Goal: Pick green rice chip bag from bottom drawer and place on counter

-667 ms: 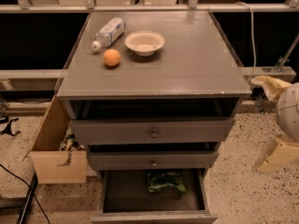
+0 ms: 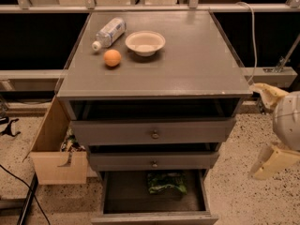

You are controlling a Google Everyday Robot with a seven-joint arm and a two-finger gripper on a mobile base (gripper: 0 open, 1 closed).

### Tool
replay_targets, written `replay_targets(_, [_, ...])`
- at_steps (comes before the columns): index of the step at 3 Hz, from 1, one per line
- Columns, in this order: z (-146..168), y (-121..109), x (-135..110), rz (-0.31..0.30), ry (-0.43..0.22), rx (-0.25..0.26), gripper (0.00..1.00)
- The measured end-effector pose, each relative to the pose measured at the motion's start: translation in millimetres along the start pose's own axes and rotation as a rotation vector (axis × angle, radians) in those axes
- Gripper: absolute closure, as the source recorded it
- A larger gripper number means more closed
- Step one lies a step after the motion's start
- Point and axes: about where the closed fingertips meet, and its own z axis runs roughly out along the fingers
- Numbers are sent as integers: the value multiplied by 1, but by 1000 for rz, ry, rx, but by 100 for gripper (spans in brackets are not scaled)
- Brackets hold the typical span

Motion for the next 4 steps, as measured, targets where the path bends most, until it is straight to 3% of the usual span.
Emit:
replay_targets(1, [26, 20, 3, 62, -56, -7, 0])
replay_targets(3, [106, 85, -7, 178, -251, -7, 0])
replay_targets(4, [105, 84, -7, 176, -248, -7, 0])
